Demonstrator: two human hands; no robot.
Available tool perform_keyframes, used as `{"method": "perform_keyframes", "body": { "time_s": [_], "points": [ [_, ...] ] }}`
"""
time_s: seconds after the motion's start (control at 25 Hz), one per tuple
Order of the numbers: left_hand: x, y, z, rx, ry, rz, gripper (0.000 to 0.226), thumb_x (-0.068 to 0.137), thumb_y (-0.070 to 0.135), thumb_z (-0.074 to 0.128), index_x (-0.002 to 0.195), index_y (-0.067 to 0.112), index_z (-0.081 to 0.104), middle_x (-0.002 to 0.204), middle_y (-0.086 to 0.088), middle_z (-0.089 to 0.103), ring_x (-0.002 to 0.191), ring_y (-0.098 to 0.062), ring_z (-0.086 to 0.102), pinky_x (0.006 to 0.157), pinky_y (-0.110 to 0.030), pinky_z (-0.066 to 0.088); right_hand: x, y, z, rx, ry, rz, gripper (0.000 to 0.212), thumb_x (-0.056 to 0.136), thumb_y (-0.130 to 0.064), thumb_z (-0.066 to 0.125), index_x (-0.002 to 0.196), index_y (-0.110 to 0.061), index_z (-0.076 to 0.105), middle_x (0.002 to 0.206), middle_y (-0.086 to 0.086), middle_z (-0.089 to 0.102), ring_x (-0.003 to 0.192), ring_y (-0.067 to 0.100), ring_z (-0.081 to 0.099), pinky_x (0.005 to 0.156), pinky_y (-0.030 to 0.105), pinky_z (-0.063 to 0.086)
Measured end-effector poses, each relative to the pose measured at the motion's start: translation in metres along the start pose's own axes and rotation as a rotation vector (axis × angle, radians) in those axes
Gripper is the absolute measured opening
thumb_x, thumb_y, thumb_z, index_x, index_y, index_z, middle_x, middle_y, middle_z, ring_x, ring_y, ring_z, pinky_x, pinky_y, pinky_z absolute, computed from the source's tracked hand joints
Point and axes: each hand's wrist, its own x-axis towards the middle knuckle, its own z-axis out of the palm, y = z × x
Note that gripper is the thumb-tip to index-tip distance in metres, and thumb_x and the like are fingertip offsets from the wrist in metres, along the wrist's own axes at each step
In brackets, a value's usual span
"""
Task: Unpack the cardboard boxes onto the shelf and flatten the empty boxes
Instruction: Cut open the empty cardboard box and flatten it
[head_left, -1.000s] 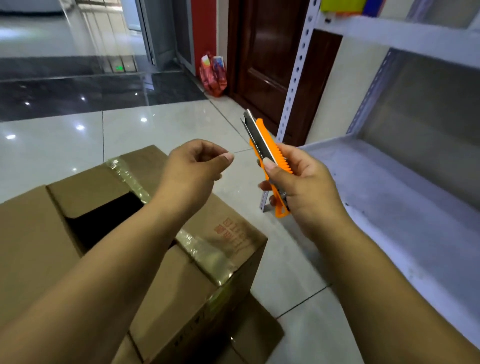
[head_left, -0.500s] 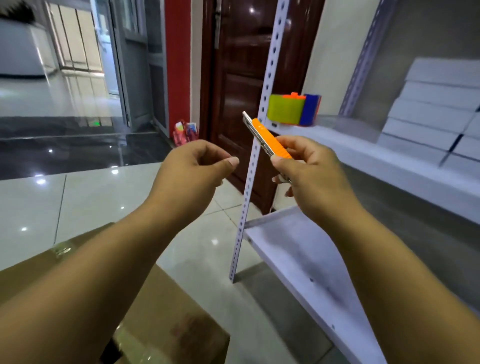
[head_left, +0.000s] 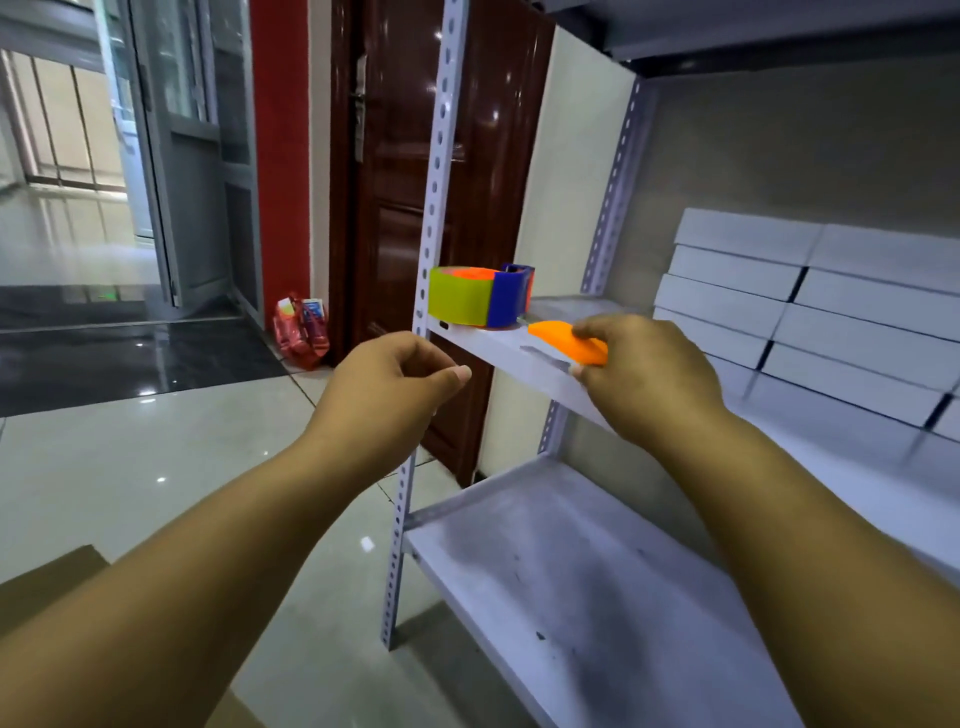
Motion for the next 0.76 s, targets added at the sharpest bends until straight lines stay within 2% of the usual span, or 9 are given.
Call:
{"method": "perform_keyframes", "body": {
  "time_s": [0.2,0.4,0.48,0.6,0.76],
  "points": [
    [0.008,0.006,0.021,0.043,-0.032,-0.018,0.009,0.087,0.031,0.066,0.082,0.024,0.064,0.084,0.006,0.067,0.08,-0.011,0.062,0.071,-0.028,0.051,0.016,0.011,0.005,-0.066,-0.101,0.048,0.031,0.095,-0.022,0.056,0.125,-0.032,0.059,0.12,0.005,0.061,0.106,0.027,0.055,0.075,0.031,0.041],
    [0.005,0.004,0.027,0.051,-0.059,-0.022,0.01,0.088,0.03,0.065,0.082,0.024,0.062,0.085,0.004,0.066,0.08,-0.013,0.062,0.065,-0.025,0.05,0.027,0.01,0.009,-0.102,-0.143,0.075,0.03,0.093,-0.019,0.059,0.122,-0.029,0.06,0.118,0.006,0.061,0.107,0.028,0.054,0.078,0.032,0.042],
    [0.002,0.0,0.025,0.051,-0.061,-0.03,0.009,0.089,0.03,0.064,0.084,0.023,0.062,0.086,0.004,0.066,0.081,-0.012,0.062,0.063,-0.024,0.047,0.026,0.005,0.011,-0.117,-0.073,0.039,0.029,0.094,-0.019,0.06,0.122,-0.026,0.06,0.119,0.006,0.061,0.109,0.028,0.053,0.078,0.033,0.044],
    [-0.003,-0.01,0.018,0.049,-0.05,-0.036,0.009,0.088,0.032,0.064,0.085,0.023,0.063,0.084,0.005,0.066,0.079,-0.011,0.062,0.059,-0.022,0.043,0.018,-0.001,0.014,-0.092,0.137,-0.082,0.029,0.094,-0.019,0.06,0.122,-0.02,0.06,0.121,0.004,0.061,0.111,0.026,0.053,0.081,0.035,0.045],
    [-0.019,-0.03,0.006,0.067,-0.034,-0.078,0.01,0.088,0.032,0.066,0.083,0.022,0.065,0.08,0.005,0.065,0.077,-0.01,0.061,0.061,-0.024,0.042,-0.002,-0.01,0.029,0.03,0.322,-0.28,0.018,0.091,-0.018,0.062,0.107,-0.011,0.066,0.105,0.009,0.066,0.099,0.03,0.056,0.076,0.038,0.044]
  ]
}}
